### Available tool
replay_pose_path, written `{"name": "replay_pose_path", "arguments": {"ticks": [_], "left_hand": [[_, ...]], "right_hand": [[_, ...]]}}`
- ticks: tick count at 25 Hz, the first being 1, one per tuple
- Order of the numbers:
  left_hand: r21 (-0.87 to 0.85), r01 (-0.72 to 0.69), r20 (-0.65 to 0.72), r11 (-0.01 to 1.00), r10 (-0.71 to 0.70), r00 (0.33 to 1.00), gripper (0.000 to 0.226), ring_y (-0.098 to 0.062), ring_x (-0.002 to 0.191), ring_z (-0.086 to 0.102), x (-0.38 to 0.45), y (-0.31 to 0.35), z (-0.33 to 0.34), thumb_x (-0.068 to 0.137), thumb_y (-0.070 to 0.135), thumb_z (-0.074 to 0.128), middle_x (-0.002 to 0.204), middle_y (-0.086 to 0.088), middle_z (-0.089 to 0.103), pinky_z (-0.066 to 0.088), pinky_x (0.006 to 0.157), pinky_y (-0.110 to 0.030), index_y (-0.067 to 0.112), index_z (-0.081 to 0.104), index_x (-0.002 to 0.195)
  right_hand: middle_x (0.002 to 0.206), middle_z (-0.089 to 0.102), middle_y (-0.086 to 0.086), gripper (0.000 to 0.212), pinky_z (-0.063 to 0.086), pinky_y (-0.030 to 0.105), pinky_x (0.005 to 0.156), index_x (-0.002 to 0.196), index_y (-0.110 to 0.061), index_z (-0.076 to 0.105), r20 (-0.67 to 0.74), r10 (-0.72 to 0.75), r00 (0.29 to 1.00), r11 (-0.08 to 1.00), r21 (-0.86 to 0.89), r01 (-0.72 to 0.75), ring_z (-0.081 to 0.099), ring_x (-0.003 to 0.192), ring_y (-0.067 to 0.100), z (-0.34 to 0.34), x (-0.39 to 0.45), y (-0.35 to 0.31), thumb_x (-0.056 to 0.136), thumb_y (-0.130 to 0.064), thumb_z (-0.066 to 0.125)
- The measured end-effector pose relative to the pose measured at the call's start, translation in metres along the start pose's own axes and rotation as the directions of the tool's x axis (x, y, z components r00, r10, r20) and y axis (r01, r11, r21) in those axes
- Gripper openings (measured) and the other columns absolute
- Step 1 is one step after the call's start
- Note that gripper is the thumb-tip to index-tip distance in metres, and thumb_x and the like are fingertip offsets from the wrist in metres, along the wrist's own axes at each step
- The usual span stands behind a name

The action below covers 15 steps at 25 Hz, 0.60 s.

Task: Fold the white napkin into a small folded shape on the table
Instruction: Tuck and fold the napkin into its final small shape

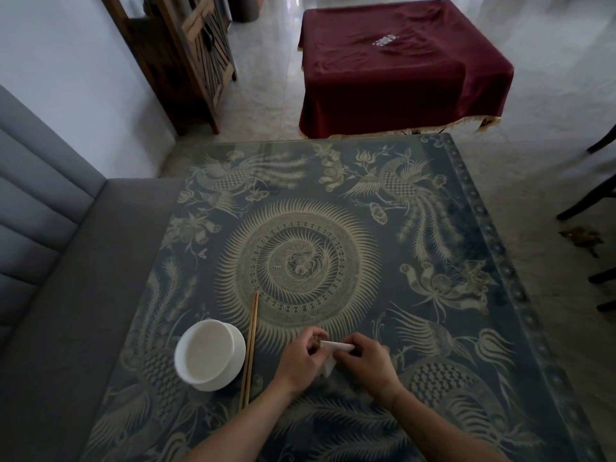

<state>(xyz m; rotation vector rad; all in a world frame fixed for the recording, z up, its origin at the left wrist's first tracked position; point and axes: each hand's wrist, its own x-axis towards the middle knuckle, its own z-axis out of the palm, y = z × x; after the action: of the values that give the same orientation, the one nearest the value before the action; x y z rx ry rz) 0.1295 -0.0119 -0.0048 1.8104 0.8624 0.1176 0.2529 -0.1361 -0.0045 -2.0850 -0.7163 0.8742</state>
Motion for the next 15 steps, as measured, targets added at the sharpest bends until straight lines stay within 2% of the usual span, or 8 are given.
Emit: {"name": "replay_pose_path", "arguments": {"ticks": [2,5,8,10,11,13,15], "left_hand": [[-0.056,0.069,0.058,0.996,-0.066,0.996,0.031,-0.012,0.077,0.065,-0.001,-0.006,-0.002,0.083,0.026,0.077,0.084,-0.002,0.068,0.054,0.070,-0.030,0.032,0.060,0.108],[-0.030,0.136,0.094,0.990,-0.133,0.987,0.050,-0.017,0.083,0.068,-0.004,-0.016,-0.003,0.080,0.020,0.078,0.088,-0.005,0.069,0.058,0.075,-0.035,0.030,0.056,0.124],[0.036,0.156,0.117,0.987,-0.159,0.980,0.055,-0.010,0.085,0.066,-0.007,-0.023,-0.005,0.081,0.019,0.076,0.094,0.002,0.068,0.055,0.072,-0.022,0.031,0.052,0.130],[0.118,0.158,0.103,0.980,-0.170,0.980,0.054,-0.005,0.087,0.064,-0.009,-0.025,-0.004,0.085,0.018,0.072,0.097,0.007,0.066,0.049,0.070,-0.010,0.029,0.051,0.134],[0.168,0.146,0.090,0.975,-0.163,0.983,0.052,-0.006,0.089,0.064,-0.011,-0.025,-0.004,0.088,0.019,0.069,0.099,0.007,0.066,0.048,0.071,-0.010,0.028,0.050,0.135],[0.304,0.097,0.065,0.948,-0.123,0.990,0.048,-0.013,0.099,0.064,-0.015,-0.022,-0.001,0.092,0.030,0.062,0.109,0.003,0.068,0.052,0.080,-0.024,0.030,0.046,0.137],[0.474,0.050,0.049,0.879,-0.083,0.995,0.054,-0.019,0.109,0.062,-0.017,-0.020,0.001,0.092,0.049,0.053,0.124,0.003,0.065,0.049,0.081,-0.034,0.032,0.037,0.141]], "right_hand": [[0.068,0.067,-0.001,0.009,0.051,0.030,0.058,0.076,-0.025,0.066,-0.004,0.062,0.998,0.997,0.042,-0.062,0.060,0.060,0.004,0.005,0.003,0.001,0.078,-0.024,0.075],[0.068,0.067,-0.004,0.011,0.050,0.028,0.059,0.076,-0.025,0.065,-0.031,0.107,0.994,0.994,0.040,-0.106,0.059,0.061,0.002,0.012,0.006,0.005,0.077,-0.023,0.075],[0.074,0.067,-0.008,0.017,0.050,0.023,0.063,0.087,-0.028,0.061,-0.043,0.082,0.996,0.996,-0.032,-0.084,0.062,0.070,0.002,0.014,0.004,0.009,0.078,-0.029,0.076],[0.079,0.067,-0.010,0.020,0.050,0.028,0.067,0.095,-0.029,0.059,-0.053,0.044,0.998,0.992,-0.120,-0.050,0.061,0.078,0.007,0.014,0.002,0.012,0.081,-0.031,0.074],[0.080,0.067,-0.011,0.020,0.050,0.030,0.067,0.097,-0.029,0.058,-0.055,0.024,0.998,0.984,-0.175,-0.034,0.061,0.079,0.010,0.014,0.001,0.013,0.082,-0.033,0.072],[0.081,0.065,-0.013,0.019,0.046,0.031,0.061,0.098,-0.030,0.056,-0.069,-0.019,0.997,0.958,-0.288,-0.002,0.059,0.078,0.011,0.015,-0.001,0.013,0.084,-0.038,0.067],[0.082,0.063,-0.013,0.019,0.044,0.032,0.057,0.097,-0.031,0.053,-0.079,-0.061,0.995,0.929,-0.370,0.028,0.059,0.076,0.012,0.016,-0.003,0.012,0.085,-0.041,0.064]]}}
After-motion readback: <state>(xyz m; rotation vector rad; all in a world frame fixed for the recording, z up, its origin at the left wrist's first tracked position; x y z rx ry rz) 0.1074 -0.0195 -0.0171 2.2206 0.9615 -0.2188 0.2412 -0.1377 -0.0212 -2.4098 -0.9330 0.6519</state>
